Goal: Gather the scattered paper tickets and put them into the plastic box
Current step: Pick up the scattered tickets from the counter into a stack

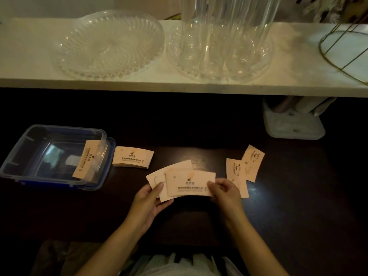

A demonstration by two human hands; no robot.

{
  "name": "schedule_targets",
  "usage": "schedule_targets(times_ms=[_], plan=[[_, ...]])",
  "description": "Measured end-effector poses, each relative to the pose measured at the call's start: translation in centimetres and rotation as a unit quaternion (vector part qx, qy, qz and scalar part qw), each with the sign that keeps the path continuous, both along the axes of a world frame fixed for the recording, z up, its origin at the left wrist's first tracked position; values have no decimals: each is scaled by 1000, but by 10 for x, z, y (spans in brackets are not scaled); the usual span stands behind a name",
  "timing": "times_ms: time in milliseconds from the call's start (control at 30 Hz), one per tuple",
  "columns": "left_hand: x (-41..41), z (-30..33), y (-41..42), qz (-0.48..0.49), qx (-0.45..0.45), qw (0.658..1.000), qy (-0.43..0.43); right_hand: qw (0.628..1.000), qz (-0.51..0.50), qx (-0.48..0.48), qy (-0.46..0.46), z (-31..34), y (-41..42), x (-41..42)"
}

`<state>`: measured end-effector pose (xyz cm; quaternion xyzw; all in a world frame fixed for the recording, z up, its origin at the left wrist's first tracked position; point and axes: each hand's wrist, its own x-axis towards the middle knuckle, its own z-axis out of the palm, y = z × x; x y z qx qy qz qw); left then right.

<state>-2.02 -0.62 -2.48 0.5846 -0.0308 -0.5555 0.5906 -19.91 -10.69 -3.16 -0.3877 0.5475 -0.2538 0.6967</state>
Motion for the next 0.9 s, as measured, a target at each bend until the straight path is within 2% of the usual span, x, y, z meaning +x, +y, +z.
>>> schedule_targets(times_ms=[100, 300, 433, 500, 567, 600, 633, 667, 700, 733, 767, 900], plan=[[-5, 2, -3, -38, -4, 999, -20, 999, 28, -2, 29, -7, 10, 4], [-14, -2, -9, -102, 20, 995, -8, 994, 13, 58, -93, -10, 15, -3], [-19, -7, -9, -102, 40, 993, -40, 996, -11, 52, -68, -10, 16, -7], [-19, -8, -10, -95, 38, 994, -45, 999, -1, 0, -34, -12, 12, -13], [-17, -9, -11, -73, 39, 995, -48, 990, 8, -121, 71, -12, 1, -27], [-15, -9, -12, -57, 41, 996, -47, 962, 36, -213, 170, -14, -7, -38], [-12, -10, -12, -42, 45, 997, -46, 902, 103, -309, 283, -18, -17, -51], [-9, -10, -11, -31, 50, 997, -45, 822, 200, -382, 372, -25, -26, -63], [-6, -11, -11, -22, 55, 997, -45, 744, 300, -417, 428, -31, -35, -73], [-4, -11, -10, -17, 58, 997, -45, 693, 372, -426, 447, -36, -42, -81], [-2, -11, -9, -14, 59, 997, -44, 672, 409, -423, 450, -39, -48, -86], [2, -13, -6, -5, 60, 998, -26, 638, 434, -454, 446, -40, -63, -90]])
